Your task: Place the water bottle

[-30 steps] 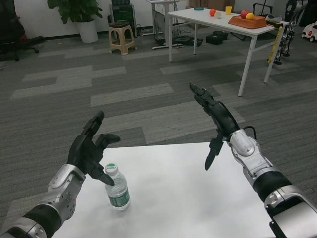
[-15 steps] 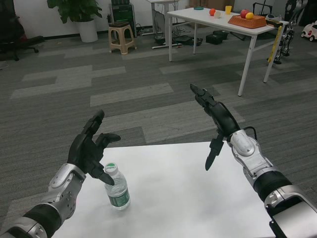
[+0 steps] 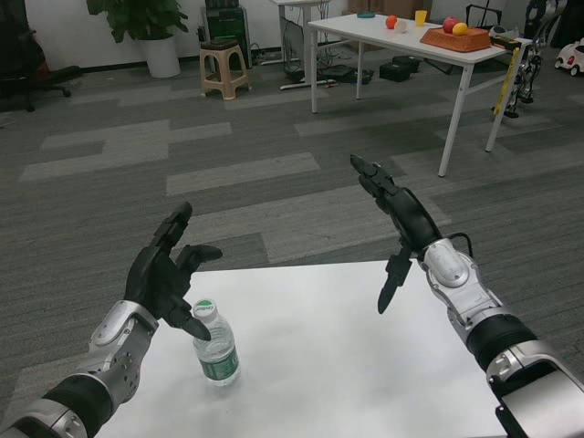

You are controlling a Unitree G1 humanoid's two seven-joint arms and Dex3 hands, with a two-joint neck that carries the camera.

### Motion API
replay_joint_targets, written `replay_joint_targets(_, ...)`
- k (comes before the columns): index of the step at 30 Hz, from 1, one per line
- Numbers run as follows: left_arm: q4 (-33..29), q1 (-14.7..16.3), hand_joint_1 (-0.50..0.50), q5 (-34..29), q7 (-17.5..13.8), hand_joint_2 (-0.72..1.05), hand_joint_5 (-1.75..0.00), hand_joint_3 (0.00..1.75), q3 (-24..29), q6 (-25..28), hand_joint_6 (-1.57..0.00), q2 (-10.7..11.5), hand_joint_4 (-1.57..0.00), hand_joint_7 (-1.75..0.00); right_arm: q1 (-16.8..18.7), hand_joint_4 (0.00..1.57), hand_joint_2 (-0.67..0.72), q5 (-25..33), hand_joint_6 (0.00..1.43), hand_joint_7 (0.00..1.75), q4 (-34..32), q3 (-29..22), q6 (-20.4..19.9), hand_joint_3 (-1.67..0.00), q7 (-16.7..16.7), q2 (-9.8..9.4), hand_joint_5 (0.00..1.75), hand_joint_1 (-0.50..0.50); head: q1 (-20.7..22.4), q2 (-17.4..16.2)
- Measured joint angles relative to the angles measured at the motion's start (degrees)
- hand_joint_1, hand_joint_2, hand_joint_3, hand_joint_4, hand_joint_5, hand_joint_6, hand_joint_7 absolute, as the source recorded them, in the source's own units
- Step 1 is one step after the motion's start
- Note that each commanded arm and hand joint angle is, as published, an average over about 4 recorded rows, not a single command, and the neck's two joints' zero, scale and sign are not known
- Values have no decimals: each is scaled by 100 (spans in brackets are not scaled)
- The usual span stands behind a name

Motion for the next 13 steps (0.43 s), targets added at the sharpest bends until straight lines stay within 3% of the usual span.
replay_joint_targets(6,0,0,-48,-4,-1,-55,-139,9,0,0,0,0,0,0,-1,0,66,0,0,0,1,0,0,0,0,0,0,-46,-3,1)
replay_joint_targets(10,0,0,-49,-5,-1,-55,-103,9,0,0,0,0,0,0,-1,0,65,0,0,0,1,0,0,0,0,1,0,-46,1,8)
replay_joint_targets(13,0,0,-48,-6,-1,-55,-89,9,0,0,0,0,0,0,-1,0,62,0,0,0,1,0,0,0,0,1,0,-46,3,11)
